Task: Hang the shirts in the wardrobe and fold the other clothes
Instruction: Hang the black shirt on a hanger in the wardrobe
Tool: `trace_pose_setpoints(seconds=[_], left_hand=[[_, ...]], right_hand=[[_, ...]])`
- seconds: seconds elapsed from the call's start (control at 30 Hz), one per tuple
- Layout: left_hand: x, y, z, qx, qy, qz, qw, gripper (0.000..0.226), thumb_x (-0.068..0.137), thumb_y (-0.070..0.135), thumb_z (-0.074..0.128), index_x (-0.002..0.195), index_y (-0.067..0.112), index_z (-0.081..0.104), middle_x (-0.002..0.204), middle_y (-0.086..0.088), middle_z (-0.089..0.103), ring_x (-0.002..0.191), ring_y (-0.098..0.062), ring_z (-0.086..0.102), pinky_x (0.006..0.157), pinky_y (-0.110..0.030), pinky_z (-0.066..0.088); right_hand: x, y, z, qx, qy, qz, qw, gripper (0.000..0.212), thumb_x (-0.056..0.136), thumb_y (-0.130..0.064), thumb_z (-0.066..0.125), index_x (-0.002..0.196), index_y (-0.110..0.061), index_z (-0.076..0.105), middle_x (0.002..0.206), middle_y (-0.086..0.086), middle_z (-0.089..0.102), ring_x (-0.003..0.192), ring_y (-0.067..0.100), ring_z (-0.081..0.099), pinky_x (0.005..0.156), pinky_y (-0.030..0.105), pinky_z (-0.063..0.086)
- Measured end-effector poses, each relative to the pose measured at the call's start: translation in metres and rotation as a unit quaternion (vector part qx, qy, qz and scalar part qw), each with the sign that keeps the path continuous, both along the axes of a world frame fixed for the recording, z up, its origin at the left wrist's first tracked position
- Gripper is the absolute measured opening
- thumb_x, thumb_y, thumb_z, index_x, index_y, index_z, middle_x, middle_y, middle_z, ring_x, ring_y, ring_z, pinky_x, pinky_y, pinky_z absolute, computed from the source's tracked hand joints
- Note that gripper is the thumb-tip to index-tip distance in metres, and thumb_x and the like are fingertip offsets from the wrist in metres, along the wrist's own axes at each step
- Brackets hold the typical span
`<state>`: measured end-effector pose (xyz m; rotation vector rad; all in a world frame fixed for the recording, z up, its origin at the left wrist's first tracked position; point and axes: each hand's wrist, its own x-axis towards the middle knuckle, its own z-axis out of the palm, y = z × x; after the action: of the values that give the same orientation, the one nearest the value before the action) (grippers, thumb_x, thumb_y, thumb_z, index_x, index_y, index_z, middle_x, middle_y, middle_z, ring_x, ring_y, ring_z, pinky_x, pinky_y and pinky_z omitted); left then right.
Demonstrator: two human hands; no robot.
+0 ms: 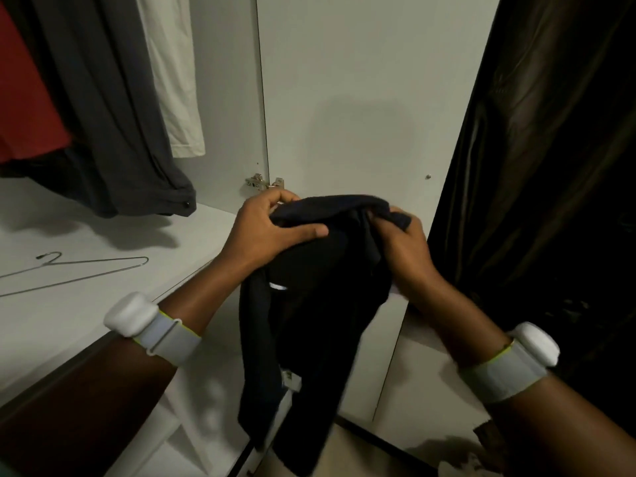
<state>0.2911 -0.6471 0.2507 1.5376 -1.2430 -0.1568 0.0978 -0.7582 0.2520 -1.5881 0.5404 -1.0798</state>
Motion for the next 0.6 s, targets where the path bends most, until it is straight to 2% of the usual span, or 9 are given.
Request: trace_pose_setpoints(seconds=[0.07,0.13,0.2,0.27,0.37,0.47,0.5,0.53,0.6], left_hand=[[0.01,0.007,-0.015,0.072,-0.003,-0.037,0.997,0.082,0.049,0.059,0.098,0.119,0.032,0.064,0.115,0.009,0.07,0.105,-0.014,0.07,0.093,-0.04,0.06],[0.014,0.013,-0.034,0.198,-0.053,-0.02,0.979,0.088,0.054,0.052,0.099,0.126,0.028,0.055,0.119,0.013,0.062,0.108,-0.009,0.063,0.092,-0.028,0.054],[0.018,0.017,-0.056,0.306,-0.085,-0.032,0.948,0.074,0.069,0.041,0.095,0.128,0.019,0.057,0.114,0.009,0.063,0.107,-0.014,0.065,0.082,-0.018,0.05],[0.026,0.024,-0.079,0.365,-0.076,-0.058,0.926,0.04,0.084,0.031,0.086,0.112,0.009,0.066,0.098,0.001,0.068,0.095,-0.023,0.07,0.071,-0.017,0.051],[0.046,0.044,-0.097,0.321,0.066,-0.076,0.942,0.015,0.093,0.021,0.078,0.091,0.009,0.07,0.078,-0.004,0.072,0.079,-0.027,0.071,0.071,-0.034,0.056],[0.057,0.062,-0.078,0.19,0.225,-0.092,0.951,0.058,0.07,0.046,0.091,0.106,0.005,0.073,0.096,-0.013,0.079,0.087,-0.026,0.076,0.074,-0.03,0.061],[0.057,0.067,-0.066,0.155,0.239,-0.09,0.954,0.056,0.073,0.046,0.09,0.108,0.005,0.072,0.097,-0.015,0.078,0.085,-0.025,0.076,0.072,-0.028,0.062],[0.057,0.07,-0.053,0.127,0.214,-0.085,0.965,0.04,0.083,0.037,0.083,0.107,0.007,0.072,0.095,-0.013,0.079,0.083,-0.022,0.075,0.07,-0.027,0.061],[0.059,0.077,-0.027,0.107,0.064,-0.045,0.991,0.007,0.096,0.018,0.071,0.1,0.014,0.074,0.087,-0.001,0.077,0.079,-0.013,0.072,0.07,-0.024,0.058]], right_hand=[[0.003,-0.008,0.025,-0.03,0.007,-0.003,1.0,0.032,0.099,-0.015,0.059,0.091,0.016,0.057,0.08,0.017,0.054,0.076,0.024,0.052,0.07,0.037,0.039],[0.009,-0.008,0.047,-0.076,0.015,0.001,0.997,0.035,0.1,-0.017,0.058,0.089,0.017,0.055,0.08,0.017,0.051,0.075,0.025,0.05,0.068,0.037,0.038],[0.011,-0.008,0.065,-0.091,0.02,-0.016,0.996,0.028,0.1,-0.012,0.056,0.084,0.011,0.057,0.08,0.015,0.051,0.074,0.025,0.05,0.068,0.037,0.037],[0.005,-0.012,0.079,-0.058,-0.007,-0.053,0.997,0.022,0.1,-0.01,0.056,0.081,-0.002,0.063,0.082,0.016,0.055,0.077,0.026,0.055,0.069,0.037,0.041],[-0.018,-0.024,0.093,0.0,-0.065,-0.101,0.993,0.012,0.101,-0.015,0.062,0.099,-0.007,0.069,0.082,0.01,0.064,0.073,0.02,0.065,0.069,0.031,0.05],[-0.053,-0.042,0.089,0.042,-0.092,-0.143,0.985,0.01,0.099,-0.018,0.065,0.103,-0.01,0.068,0.091,0.004,0.068,0.083,0.018,0.071,0.078,0.034,0.061],[-0.065,-0.046,0.085,0.042,-0.089,-0.15,0.984,0.01,0.098,-0.019,0.068,0.101,-0.011,0.07,0.093,0.005,0.071,0.089,0.022,0.073,0.083,0.037,0.062],[-0.076,-0.05,0.081,0.04,-0.086,-0.156,0.983,0.01,0.096,-0.02,0.07,0.1,-0.012,0.072,0.094,0.005,0.074,0.092,0.023,0.075,0.085,0.037,0.063],[-0.096,-0.057,0.072,0.04,-0.07,-0.158,0.984,0.007,0.097,-0.02,0.068,0.098,-0.016,0.074,0.088,-0.001,0.076,0.086,0.017,0.076,0.075,0.028,0.062]])
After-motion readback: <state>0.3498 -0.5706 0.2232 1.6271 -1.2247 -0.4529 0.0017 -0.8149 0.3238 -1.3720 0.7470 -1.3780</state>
